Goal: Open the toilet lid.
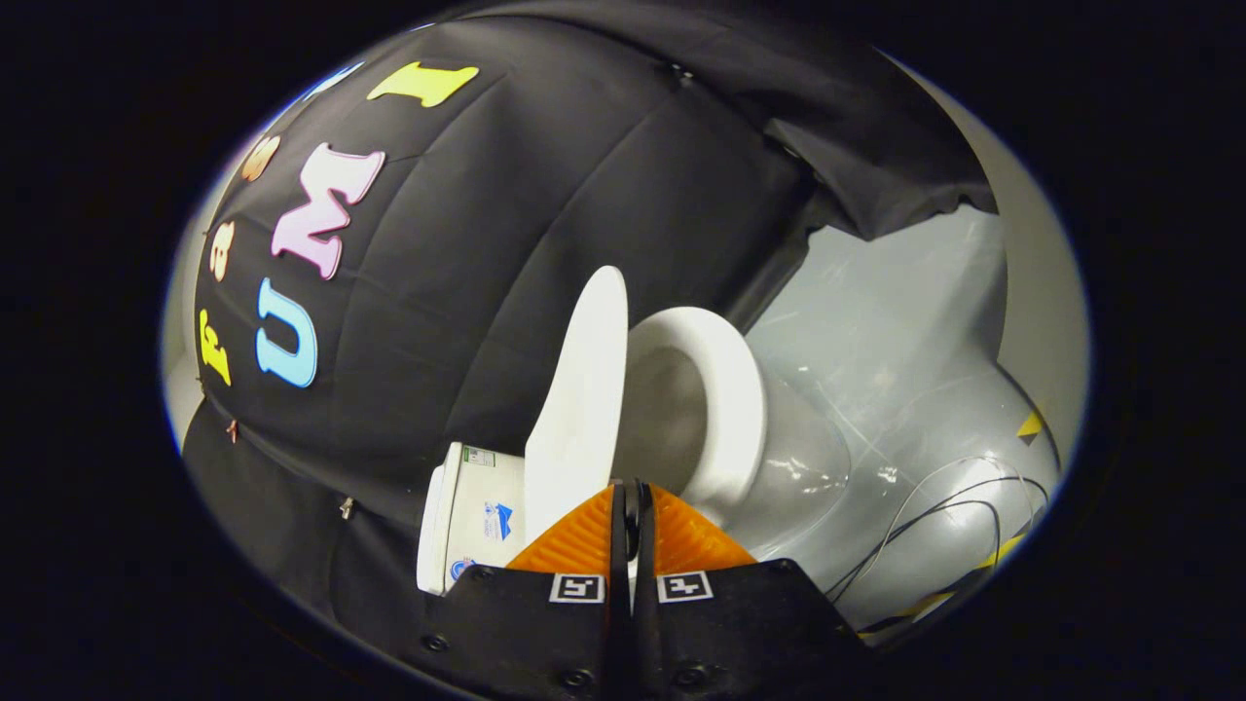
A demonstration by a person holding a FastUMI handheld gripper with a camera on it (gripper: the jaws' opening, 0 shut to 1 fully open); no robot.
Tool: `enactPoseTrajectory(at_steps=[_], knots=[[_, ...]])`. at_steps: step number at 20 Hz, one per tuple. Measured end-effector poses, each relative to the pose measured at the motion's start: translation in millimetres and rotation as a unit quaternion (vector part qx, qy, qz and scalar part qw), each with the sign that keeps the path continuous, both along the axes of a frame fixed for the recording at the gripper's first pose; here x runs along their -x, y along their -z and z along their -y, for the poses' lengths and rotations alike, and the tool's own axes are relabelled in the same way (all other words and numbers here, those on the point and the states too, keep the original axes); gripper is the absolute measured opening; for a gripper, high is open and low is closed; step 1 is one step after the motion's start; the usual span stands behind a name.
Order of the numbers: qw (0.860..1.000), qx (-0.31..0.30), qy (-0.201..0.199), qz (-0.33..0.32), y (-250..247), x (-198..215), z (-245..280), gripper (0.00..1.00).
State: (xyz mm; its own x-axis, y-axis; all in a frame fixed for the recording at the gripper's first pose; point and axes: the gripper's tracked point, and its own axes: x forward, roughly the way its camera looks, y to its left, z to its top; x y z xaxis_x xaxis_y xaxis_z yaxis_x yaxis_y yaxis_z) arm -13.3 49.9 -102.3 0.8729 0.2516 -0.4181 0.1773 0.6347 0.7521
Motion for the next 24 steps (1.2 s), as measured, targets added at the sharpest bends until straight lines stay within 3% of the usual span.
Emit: enactPoseTrajectory(at_steps=[10,13,24], knots=[[0.991,0.114,-0.013,0.062,-111.4,2.1,-71.5,0.06],[0.981,0.180,-0.015,0.075,-132.2,4.3,-91.4,0.06],[0.949,0.291,-0.006,0.121,-193.9,7.6,-181.2,0.06]])
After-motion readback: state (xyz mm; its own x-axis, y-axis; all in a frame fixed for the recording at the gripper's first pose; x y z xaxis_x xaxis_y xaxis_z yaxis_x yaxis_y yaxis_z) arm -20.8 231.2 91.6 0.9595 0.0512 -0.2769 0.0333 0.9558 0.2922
